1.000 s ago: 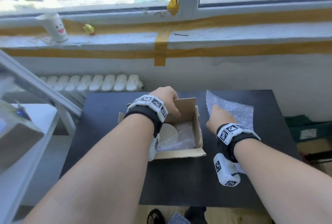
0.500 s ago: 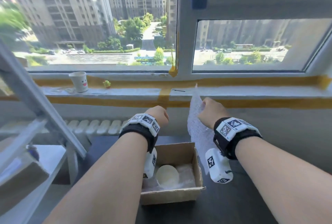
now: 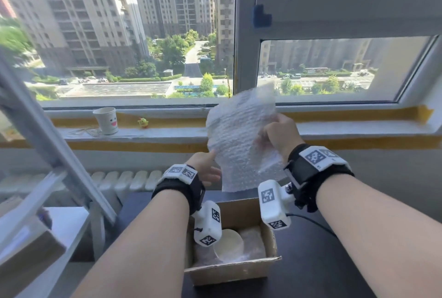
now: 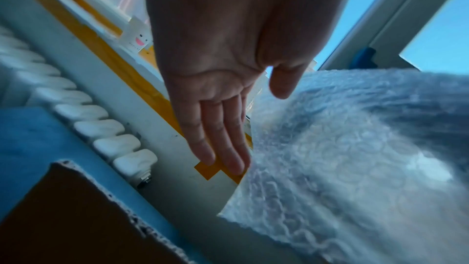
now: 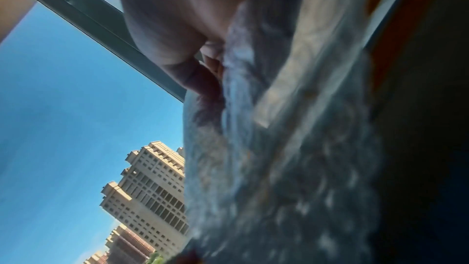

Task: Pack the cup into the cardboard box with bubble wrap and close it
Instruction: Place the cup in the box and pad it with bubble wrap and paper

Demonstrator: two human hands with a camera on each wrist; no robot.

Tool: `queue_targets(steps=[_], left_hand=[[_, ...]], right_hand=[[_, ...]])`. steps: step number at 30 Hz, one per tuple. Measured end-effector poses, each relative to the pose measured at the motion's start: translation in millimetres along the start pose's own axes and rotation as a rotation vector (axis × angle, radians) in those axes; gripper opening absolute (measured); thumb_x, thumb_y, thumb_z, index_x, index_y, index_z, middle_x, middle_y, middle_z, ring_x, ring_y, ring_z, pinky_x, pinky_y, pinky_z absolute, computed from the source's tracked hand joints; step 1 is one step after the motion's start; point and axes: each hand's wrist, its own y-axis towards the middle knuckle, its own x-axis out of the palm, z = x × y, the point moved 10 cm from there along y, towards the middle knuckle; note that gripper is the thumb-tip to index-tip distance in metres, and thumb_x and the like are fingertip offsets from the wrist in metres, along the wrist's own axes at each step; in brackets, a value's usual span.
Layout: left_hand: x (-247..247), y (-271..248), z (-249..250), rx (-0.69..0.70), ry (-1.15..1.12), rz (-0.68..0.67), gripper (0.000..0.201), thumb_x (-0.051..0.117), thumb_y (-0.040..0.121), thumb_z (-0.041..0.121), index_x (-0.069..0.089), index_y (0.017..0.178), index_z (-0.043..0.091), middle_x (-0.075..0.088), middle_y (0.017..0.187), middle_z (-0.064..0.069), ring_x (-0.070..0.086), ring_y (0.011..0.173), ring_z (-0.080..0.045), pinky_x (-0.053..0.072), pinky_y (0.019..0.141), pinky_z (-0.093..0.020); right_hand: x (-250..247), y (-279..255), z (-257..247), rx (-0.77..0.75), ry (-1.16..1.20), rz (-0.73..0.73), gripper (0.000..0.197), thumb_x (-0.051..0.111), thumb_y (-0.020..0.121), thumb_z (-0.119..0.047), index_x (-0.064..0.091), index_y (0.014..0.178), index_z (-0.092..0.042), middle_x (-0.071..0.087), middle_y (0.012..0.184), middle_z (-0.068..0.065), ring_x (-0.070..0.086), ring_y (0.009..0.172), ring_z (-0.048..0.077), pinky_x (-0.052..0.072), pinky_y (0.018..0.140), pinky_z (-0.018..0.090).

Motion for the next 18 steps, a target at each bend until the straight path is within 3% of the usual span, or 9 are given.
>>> queue_targets(steps=[1, 3, 6, 8, 10, 12, 14, 16, 18], left_hand=[[-1.9, 1.4, 2.5, 0.025, -0.084, -0.001, 0.052, 0.034, 0.102, 0.046, 0.043, 0.138, 0.009, 0.067, 0.112, -0.016, 0.065, 0.088, -0.025, 0.048, 0.089, -0.04], [-8.8, 7.4, 8.2, 0.074, -0.199, 0.01, 0.053, 0.04, 0.1, 0.05, 0.045, 0.137, 0.013, 0.068, 0.105, -0.013, 0.065, 0.092, -0.024, 0.045, 0.098, -0.044], [-21.3, 14.4, 9.7, 0.083, -0.254, 0.026, 0.062, 0.053, 0.09, 0.058, 0.049, 0.137, 0.017, 0.061, 0.121, -0.009, 0.056, 0.115, -0.025, 0.041, 0.099, -0.045], [-23.2, 13.9, 11.2, 0.103, -0.281, 0.021, 0.055, 0.064, 0.088, 0.046, 0.056, 0.132, 0.013, 0.061, 0.123, -0.009, 0.057, 0.112, -0.023, 0.043, 0.092, -0.041], [-28.1, 12.5, 16.7, 0.172, -0.269, 0.064, 0.038, 0.072, 0.086, 0.026, 0.063, 0.12, 0.011, 0.064, 0.114, -0.009, 0.059, 0.098, -0.021, 0.045, 0.081, -0.036], [-38.7, 12.0, 20.1, 0.239, -0.272, 0.136, 0.038, 0.076, 0.08, 0.007, 0.059, 0.113, 0.014, 0.061, 0.114, -0.008, 0.06, 0.097, -0.023, 0.048, 0.076, -0.034], [-45.9, 11.1, 24.0, 0.299, -0.28, 0.151, 0.053, 0.074, 0.076, -0.006, 0.056, 0.119, 0.019, 0.056, 0.119, -0.005, 0.064, 0.101, -0.024, 0.053, 0.076, -0.035], [-48.2, 7.4, 29.9, 0.337, -0.23, 0.137, 0.063, 0.067, 0.077, -0.013, 0.058, 0.127, 0.025, 0.057, 0.111, 0.001, 0.065, 0.097, -0.019, 0.056, 0.086, -0.04], [-50.2, 5.9, 32.7, 0.347, -0.185, 0.132, 0.062, 0.061, 0.078, -0.019, 0.064, 0.125, 0.021, 0.064, 0.095, 0.002, 0.065, 0.089, -0.016, 0.055, 0.094, -0.04]], right_hand=[[-0.3, 0.4, 5.0, 0.024, -0.006, -0.009, 0.05, 0.041, 0.075, 0.012, 0.059, 0.117, -0.006, 0.062, 0.075, 0.012, 0.058, 0.069, 0.024, 0.051, 0.065, 0.029], [-2.2, 1.0, 15.2, 0.068, 0.03, -0.002, 0.049, 0.041, 0.075, 0.014, 0.057, 0.117, -0.006, 0.059, 0.065, 0.013, 0.056, 0.06, 0.024, 0.048, 0.06, 0.03], [-7.9, 1.8, 26.2, 0.12, 0.133, 0.028, 0.048, 0.036, 0.078, 0.017, 0.055, 0.116, -0.004, 0.054, 0.057, 0.014, 0.051, 0.047, 0.021, 0.043, 0.045, 0.024], [-9.0, 4.4, 33.1, 0.143, 0.15, 0.022, 0.049, 0.032, 0.079, 0.017, 0.055, 0.118, -0.002, 0.052, 0.057, 0.013, 0.049, 0.042, 0.018, 0.041, 0.039, 0.02], [-9.2, 6.6, 39.6, 0.157, 0.161, 0.012, 0.051, 0.029, 0.08, 0.016, 0.055, 0.122, 0.001, 0.05, 0.058, 0.013, 0.048, 0.041, 0.018, 0.042, 0.039, 0.02], [-7.6, 7.1, 46.8, 0.181, 0.149, -0.009, 0.053, 0.033, 0.082, 0.015, 0.053, 0.127, -0.004, 0.055, 0.067, 0.014, 0.052, 0.047, 0.019, 0.047, 0.044, 0.024], [-9.3, 10.1, 51.2, 0.161, 0.074, -0.008, 0.066, 0.044, 0.081, 0.014, 0.043, 0.14, -0.015, 0.063, 0.093, 0.017, 0.06, 0.061, 0.021, 0.057, 0.058, 0.032], [-13.4, 14.2, 49.1, 0.089, -0.022, 0.001, 0.09, 0.053, 0.079, 0.015, 0.024, 0.151, -0.031, 0.057, 0.108, 0.015, 0.062, 0.079, 0.025, 0.058, 0.075, 0.04], [-10.8, 14.1, 43.3, 0.015, -0.128, -0.042, 0.103, 0.055, 0.078, 0.018, 0.015, 0.15, -0.044, 0.053, 0.105, 0.014, 0.061, 0.083, 0.025, 0.058, 0.081, 0.043]])
